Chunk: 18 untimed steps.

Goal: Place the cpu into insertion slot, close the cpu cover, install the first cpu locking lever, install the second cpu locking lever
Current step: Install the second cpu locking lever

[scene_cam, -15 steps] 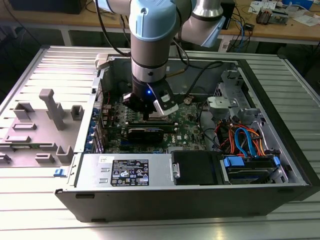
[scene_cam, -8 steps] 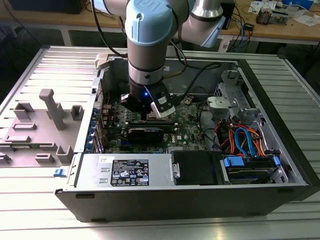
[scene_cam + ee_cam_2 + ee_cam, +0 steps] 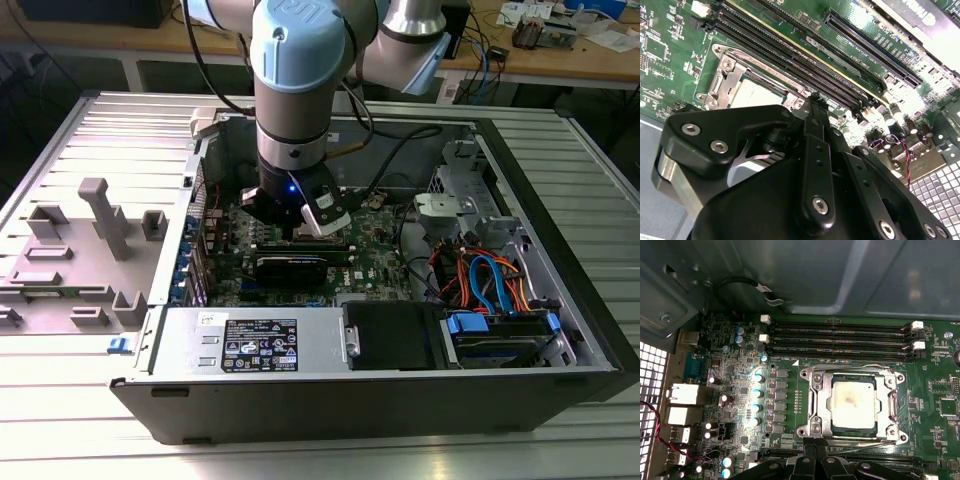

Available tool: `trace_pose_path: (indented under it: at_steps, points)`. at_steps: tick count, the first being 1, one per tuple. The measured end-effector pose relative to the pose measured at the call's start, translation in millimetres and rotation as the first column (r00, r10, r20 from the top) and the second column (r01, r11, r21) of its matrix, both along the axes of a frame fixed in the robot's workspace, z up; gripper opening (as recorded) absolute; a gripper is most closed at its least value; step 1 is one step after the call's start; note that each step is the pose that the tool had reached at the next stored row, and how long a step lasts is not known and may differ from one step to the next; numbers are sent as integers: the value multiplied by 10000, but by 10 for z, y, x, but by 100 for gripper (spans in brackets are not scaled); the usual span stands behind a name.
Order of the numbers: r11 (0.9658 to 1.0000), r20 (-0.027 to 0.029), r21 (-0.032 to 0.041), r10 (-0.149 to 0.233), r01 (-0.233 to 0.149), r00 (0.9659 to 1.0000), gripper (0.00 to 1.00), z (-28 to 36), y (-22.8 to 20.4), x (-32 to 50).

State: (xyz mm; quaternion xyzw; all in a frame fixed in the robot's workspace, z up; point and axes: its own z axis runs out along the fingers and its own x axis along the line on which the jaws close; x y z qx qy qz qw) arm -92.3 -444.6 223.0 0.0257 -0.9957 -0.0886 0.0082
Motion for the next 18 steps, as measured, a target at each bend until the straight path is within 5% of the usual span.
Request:
trace_pose_path:
  at_steps: [12, 18]
  points:
    - [10000, -3, 22, -2, 2, 10000, 11, -2, -69, -1]
    - [9998, -2, 179, -1, 1, 10000, 11, -92, -70, -10]
